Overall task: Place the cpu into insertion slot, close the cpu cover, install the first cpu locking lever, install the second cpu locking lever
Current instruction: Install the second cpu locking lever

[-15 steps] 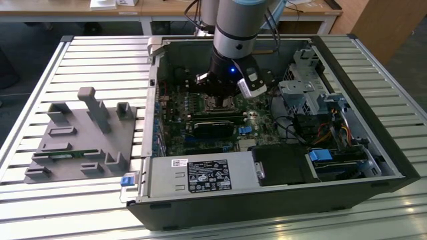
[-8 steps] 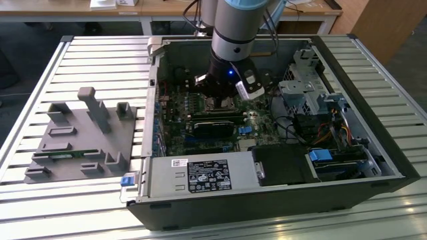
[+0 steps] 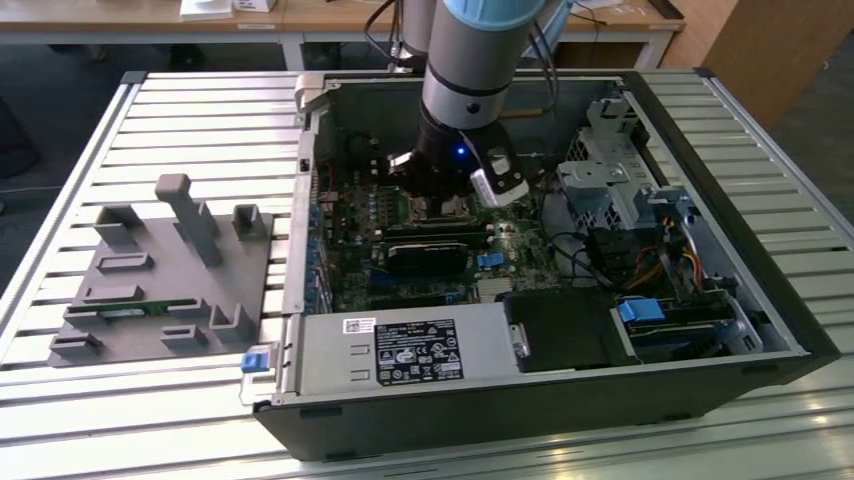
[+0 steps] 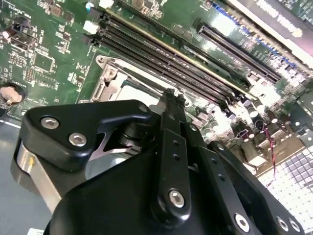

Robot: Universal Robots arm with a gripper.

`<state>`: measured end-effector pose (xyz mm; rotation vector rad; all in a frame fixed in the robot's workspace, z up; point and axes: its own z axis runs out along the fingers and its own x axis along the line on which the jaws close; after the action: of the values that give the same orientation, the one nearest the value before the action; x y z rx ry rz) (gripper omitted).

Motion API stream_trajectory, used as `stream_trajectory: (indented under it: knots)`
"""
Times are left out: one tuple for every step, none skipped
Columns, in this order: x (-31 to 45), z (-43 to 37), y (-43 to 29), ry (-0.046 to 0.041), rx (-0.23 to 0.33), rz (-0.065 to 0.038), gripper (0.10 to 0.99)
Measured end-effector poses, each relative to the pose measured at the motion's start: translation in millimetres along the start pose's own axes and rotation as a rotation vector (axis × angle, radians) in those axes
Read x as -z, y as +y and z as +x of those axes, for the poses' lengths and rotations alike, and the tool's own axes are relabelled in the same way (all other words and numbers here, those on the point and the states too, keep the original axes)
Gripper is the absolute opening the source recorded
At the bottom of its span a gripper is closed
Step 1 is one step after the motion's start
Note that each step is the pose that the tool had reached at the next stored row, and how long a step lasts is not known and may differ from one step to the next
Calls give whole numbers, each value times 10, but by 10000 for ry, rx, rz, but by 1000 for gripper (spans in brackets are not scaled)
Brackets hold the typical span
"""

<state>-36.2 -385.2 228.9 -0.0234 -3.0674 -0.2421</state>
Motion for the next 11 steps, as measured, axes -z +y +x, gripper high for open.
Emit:
stream_trajectory:
  knots:
    - [-3,11,-1,0,1,-2,106]
    - [-6,22,-2,1,2,-3,106]
    - [-13,36,-3,0,2,-7,106]
    - [-24,46,-6,0,1,-8,106]
    - [-39,51,-8,0,1,-9,106]
    - [-57,53,-11,1,1,-11,106]
    - [-75,54,-14,1,1,-14,106]
    - [-93,56,-17,0,2,-15,106]
    - [-113,58,-20,1,2,-20,106]
    - [-128,59,-23,1,3,-27,106]
    - [-141,59,-25,2,4,-39,106]
